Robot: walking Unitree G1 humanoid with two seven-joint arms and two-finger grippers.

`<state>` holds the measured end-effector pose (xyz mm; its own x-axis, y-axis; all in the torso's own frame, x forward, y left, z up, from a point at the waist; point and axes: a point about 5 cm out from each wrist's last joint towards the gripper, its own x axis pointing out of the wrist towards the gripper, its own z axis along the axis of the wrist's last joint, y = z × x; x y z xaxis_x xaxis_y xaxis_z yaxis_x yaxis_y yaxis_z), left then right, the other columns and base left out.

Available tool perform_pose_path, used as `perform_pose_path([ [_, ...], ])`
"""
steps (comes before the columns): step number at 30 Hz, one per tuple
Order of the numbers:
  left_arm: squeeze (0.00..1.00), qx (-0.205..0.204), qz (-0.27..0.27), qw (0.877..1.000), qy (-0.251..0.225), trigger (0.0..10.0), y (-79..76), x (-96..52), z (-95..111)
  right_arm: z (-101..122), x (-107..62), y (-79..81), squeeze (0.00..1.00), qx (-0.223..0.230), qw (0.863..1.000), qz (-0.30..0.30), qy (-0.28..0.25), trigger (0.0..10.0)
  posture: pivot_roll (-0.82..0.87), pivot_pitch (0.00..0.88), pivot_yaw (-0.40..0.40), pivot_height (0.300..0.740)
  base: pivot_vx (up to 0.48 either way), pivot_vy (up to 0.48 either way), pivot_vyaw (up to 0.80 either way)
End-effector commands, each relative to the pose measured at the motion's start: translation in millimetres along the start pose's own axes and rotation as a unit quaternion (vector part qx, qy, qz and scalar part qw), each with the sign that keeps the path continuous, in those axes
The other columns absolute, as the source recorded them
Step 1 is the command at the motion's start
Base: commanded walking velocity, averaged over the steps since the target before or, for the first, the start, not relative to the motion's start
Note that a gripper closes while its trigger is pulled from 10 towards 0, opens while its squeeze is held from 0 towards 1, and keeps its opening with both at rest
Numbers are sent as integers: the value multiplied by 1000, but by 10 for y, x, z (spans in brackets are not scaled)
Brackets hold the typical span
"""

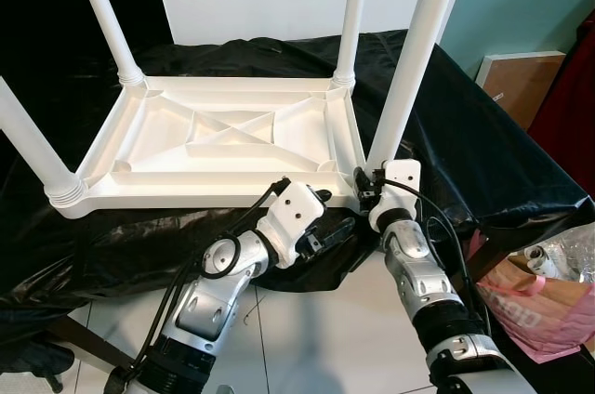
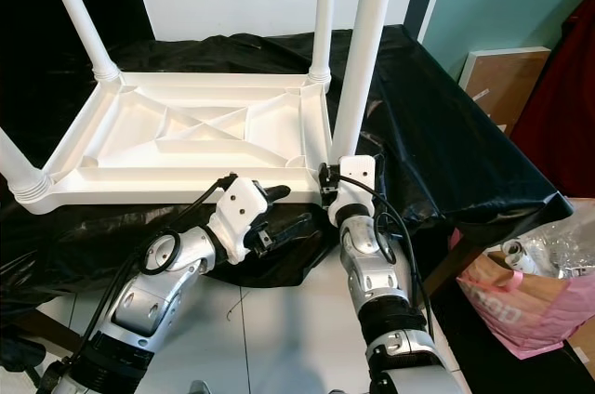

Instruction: Building children table

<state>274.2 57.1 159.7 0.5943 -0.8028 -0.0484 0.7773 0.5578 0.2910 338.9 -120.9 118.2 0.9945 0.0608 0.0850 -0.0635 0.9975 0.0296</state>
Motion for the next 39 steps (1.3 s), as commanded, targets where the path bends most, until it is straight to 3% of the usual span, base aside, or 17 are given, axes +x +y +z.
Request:
perform_pose_path([
  [1,0,0,14,1000,2,10000,3,23,9,-72,-49,-97,4,-10,1000,3,15,10000,-22,51,-27,740,0,0,0],
  [2,0,0,15,1000,2,10000,3,22,9,-59,-51,-103,1000,-13,1000,12,11,10000,-22,51,-27,740,0,0,0],
  [13,0,0,14,1000,2,10000,1,21,6,-8,-59,-140,1000,-14,999,39,-4,10000,-24,51,-25,740,0,0,0],
  [14,0,1,14,1000,2,10000,2,21,5,16,-88,-206,690,-15,996,87,-9,10000,-30,55,-23,740,0,0,0],
  [15,0,2,13,1000,2,10000,3,22,4,34,-113,-250,0,-17,992,122,-11,10000,-30,55,-23,740,0,0,0],
  [16,0,2,13,1000,2,10000,3,22,4,34,-113,-250,0,-17,992,122,-11,10000,-30,55,-23,740,0,0,0],
  [20,0,0,10,1000,3,10000,-9,25,-1,45,-143,-327,0,-36,975,219,-3,10000,-31,58,-16,740,0,0,0],
  [27,0,1,8,1000,4,10000,-12,18,-6,108,-27,-367,0,-64,968,243,-2,10000,-30,59,-13,740,0,0,0],
  [30,0,1,9,1000,4,10000,-9,19,-2,161,89,-321,0,-81,963,256,-1,10000,-26,59,-18,740,0,0,0],
  [36,0,1,9,1000,4,10000,-24,29,-2,156,145,-154,0,-73,955,287,5,10000,-17,56,-25,740,0,0,0],
  [37,0,1,12,1000,3,10000,-19,30,4,127,154,-78,0,-70,951,301,11,4510,-14,55,-30,740,0,0,0],
  [39,0,1,12,1000,3,10000,-19,30,4,127,154,-78,0,-70,951,301,11,4510,-14,55,-30,740,0,0,0],
])
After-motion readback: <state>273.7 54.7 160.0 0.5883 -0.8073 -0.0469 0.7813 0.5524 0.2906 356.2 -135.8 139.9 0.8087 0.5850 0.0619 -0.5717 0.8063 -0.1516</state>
